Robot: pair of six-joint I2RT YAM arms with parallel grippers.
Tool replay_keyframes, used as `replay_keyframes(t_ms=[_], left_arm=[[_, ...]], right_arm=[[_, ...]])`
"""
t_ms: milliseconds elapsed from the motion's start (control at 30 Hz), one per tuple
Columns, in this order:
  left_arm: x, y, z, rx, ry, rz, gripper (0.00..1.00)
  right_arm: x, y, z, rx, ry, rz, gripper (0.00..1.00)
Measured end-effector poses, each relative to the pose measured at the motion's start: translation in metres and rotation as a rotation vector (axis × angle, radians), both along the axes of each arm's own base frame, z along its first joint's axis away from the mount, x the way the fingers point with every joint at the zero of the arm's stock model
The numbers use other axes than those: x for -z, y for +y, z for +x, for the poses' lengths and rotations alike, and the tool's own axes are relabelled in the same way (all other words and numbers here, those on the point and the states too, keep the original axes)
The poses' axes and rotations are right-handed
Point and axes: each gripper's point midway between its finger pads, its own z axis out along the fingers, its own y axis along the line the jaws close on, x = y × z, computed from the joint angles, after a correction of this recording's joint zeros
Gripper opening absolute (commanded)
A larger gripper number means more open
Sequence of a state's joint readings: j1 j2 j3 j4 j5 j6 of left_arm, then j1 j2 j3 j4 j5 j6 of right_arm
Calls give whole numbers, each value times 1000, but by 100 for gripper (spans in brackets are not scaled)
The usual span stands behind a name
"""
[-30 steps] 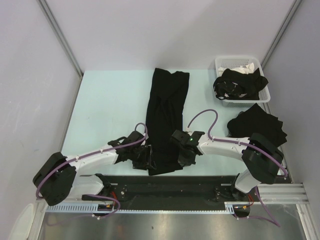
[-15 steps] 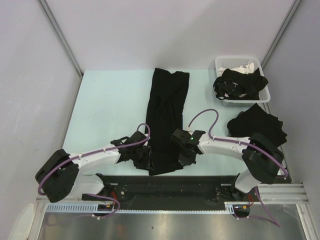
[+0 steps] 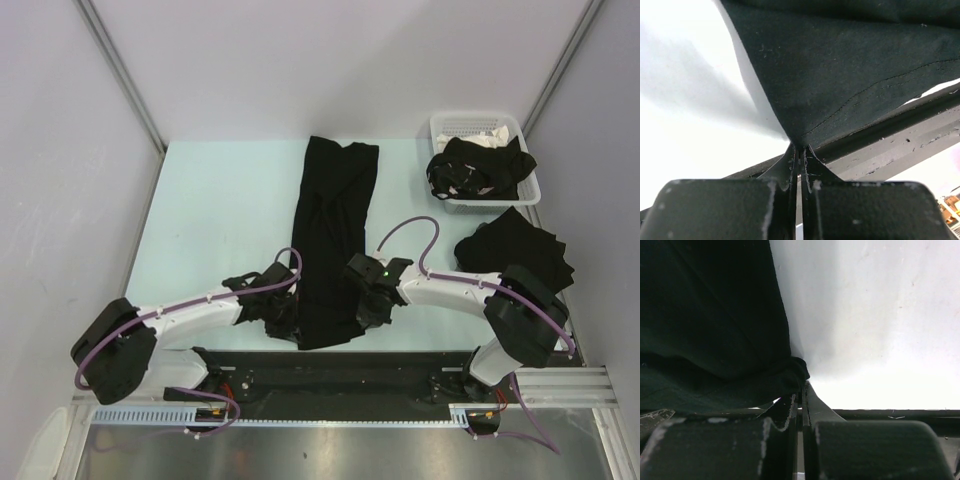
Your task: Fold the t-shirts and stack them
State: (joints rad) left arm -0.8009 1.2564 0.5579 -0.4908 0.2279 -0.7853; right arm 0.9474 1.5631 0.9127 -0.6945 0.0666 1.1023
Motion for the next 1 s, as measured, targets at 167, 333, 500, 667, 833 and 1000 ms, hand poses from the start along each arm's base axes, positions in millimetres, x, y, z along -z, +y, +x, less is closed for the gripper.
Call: replay_keyframes(t_ms=[167,333,500,667,833,1000], left_arm=[[0,-1,1,12,0,6,0],[-15,-8,12,37,-37,4,0],[-36,-19,31,62,-119,-15,0],[-42,-16,38,73,-154,10,0],[-50,-13,47,74,-195,44,0],[-64,-16,69,72,-265,73,0]], right_arm=[[0,1,1,-1,-2,8,0],[-1,0,6,7,-5,12,0],[-5,-4,12,11,-10,11,0],[-19,-4,27,3,-44,17,0],[-41,-3,52,-7,-118,38,0],[-57,-7,76,-18,-179,42,0]])
